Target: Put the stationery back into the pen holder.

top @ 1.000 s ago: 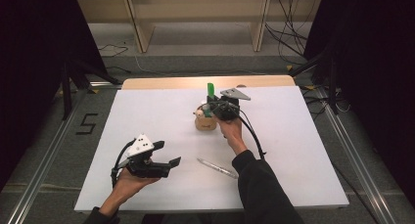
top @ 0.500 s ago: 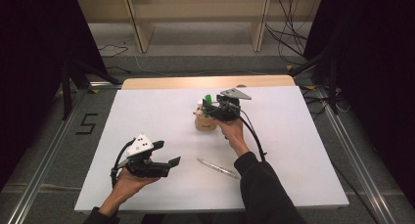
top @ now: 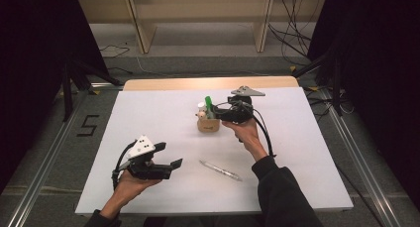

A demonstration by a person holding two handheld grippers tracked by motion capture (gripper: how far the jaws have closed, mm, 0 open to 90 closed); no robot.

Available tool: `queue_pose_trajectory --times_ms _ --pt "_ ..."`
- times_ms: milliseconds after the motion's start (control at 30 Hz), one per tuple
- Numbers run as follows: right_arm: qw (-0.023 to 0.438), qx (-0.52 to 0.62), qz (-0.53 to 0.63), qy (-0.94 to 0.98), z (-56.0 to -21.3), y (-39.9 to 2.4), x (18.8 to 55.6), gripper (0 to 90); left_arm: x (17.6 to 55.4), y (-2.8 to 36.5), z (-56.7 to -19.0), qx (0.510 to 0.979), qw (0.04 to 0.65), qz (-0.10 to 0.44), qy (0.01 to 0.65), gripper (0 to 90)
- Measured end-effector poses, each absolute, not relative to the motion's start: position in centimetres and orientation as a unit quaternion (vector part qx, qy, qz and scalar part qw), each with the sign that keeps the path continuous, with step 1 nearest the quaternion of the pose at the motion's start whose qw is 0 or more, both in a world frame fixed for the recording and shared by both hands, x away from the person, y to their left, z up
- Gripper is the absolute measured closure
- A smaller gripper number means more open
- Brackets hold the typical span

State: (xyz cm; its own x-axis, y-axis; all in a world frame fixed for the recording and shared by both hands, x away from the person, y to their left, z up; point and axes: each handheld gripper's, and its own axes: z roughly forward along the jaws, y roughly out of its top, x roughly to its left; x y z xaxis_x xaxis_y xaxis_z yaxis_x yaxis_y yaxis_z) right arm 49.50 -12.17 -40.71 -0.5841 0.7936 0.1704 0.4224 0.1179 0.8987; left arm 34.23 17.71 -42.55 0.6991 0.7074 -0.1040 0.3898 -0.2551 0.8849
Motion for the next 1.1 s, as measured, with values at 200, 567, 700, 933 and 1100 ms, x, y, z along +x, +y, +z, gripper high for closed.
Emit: queue_pose_trajectory --times_ms 200,567,700,933,1100 --pt "0.157 0.393 0.5 0.756 -39.8 -12.6 48.2 19.3 34.3 17.9 -42.5 0.772 0.502 0.157 0.356 15.8" --pt "0.111 0.34 0.46 0.813 -39.8 -12.4 45.0 19.4 34.4 18.1 -42.6 0.772 0.501 0.158 0.358 15.6" --pt "0.1 0.324 0.444 0.829 -40.1 -12.3 43.8 20.4 34.3 18.1 -42.5 0.772 0.502 0.158 0.357 15.6" --pt "0.088 0.299 0.404 0.86 -40.8 -12.2 42.1 23.8 34.4 18.1 -42.6 0.771 0.502 0.158 0.359 15.6" --pt "0.076 0.282 0.357 0.888 -41.8 -11.5 41.2 26.3 34.3 18.1 -42.6 0.772 0.501 0.159 0.356 15.5"
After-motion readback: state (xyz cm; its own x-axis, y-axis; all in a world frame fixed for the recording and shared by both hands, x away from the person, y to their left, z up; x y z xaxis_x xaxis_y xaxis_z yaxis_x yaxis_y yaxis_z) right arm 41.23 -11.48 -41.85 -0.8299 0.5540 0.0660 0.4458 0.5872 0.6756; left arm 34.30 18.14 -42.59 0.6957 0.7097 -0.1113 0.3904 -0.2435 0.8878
